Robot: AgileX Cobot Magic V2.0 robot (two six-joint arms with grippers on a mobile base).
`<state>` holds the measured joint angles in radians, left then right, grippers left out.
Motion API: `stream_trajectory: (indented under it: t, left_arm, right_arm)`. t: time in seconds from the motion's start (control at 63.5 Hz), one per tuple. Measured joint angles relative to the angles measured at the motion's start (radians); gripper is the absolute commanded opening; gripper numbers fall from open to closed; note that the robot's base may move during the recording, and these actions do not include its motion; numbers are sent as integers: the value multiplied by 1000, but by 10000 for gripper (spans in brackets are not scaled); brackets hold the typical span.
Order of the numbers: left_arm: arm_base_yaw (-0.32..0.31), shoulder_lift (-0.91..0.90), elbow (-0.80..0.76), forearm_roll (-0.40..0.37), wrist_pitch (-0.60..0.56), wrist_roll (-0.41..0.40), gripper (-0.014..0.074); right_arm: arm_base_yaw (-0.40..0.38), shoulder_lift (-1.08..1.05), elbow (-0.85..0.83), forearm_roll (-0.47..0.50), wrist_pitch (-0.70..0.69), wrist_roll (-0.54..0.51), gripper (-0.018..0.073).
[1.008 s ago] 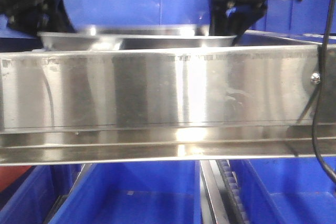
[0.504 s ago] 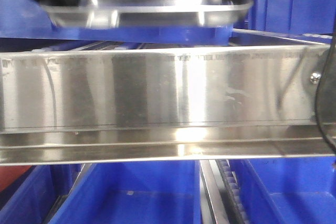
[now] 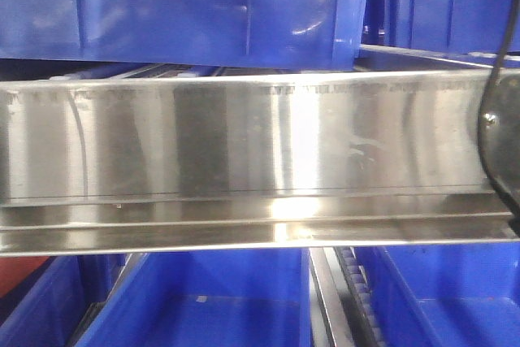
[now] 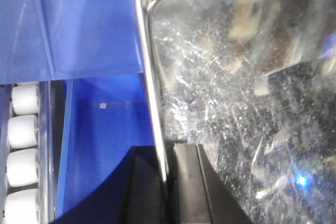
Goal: Stack silver trays without gaps
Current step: 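Lift the silver tray with both grippers up off the shelf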
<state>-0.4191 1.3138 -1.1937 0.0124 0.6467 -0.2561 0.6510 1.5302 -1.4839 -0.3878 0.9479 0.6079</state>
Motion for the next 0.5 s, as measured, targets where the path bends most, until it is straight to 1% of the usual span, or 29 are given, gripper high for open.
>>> stream_trajectory:
  t: [0.189, 0.504]
  left_arm:
    - [0, -11, -2, 17, -21, -2, -19]
    - [0, -35, -69, 37, -24, 0, -19]
  right_arm:
    - [17, -4, -32, -38, 17, 24, -69]
    - [17, -19, -43, -48, 5, 60, -69]
